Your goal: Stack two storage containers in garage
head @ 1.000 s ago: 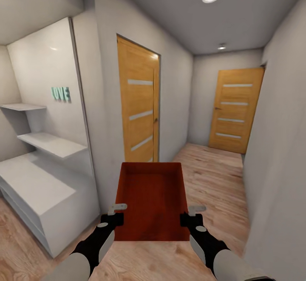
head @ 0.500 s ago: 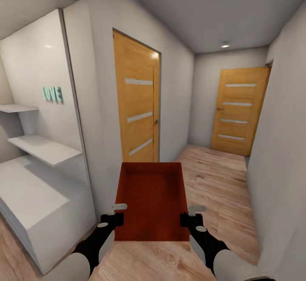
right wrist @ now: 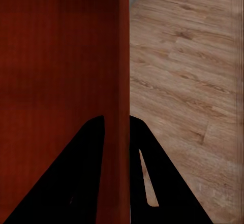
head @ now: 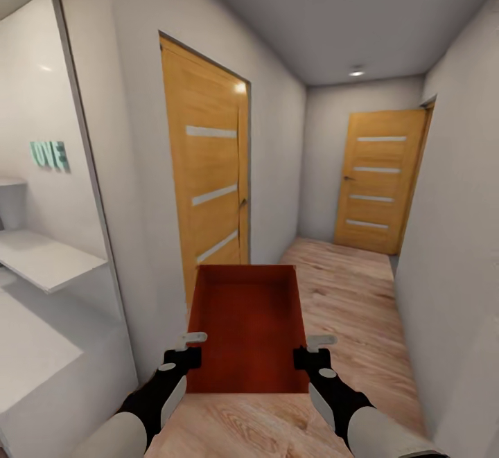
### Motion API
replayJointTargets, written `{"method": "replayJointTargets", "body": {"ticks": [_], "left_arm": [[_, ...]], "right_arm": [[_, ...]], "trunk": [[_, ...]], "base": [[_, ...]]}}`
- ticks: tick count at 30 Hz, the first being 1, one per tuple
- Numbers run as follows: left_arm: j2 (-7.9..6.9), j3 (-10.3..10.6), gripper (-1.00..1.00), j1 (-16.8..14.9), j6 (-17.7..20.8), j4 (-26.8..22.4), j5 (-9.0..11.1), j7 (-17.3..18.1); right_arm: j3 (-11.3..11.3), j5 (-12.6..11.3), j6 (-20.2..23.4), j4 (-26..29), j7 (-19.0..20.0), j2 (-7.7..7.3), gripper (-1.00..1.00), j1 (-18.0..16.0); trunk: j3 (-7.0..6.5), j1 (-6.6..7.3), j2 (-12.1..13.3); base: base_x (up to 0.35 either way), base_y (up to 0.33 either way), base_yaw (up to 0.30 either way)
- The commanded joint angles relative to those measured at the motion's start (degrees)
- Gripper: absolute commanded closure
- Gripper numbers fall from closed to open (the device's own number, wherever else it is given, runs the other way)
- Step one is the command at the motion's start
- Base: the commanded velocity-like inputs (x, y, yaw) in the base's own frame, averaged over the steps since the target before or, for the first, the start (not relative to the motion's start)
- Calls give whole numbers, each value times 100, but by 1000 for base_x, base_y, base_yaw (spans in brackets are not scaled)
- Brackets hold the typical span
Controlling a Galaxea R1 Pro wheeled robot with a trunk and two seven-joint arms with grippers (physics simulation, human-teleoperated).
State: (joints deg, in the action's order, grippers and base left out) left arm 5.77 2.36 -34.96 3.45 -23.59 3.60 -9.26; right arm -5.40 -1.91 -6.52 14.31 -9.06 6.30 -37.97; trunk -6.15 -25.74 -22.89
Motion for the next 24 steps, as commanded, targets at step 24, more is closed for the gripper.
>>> {"method": "replayJointTargets", "body": {"ticks": [24], "left_arm": [[-14,-271,100,-2,42,-159,273,-234]], "right_arm": [[13,-45,-25,-16,-44,-15,100,0]], "trunk": [[3,-5,-4]], "base": [[323,0,-256]]}}
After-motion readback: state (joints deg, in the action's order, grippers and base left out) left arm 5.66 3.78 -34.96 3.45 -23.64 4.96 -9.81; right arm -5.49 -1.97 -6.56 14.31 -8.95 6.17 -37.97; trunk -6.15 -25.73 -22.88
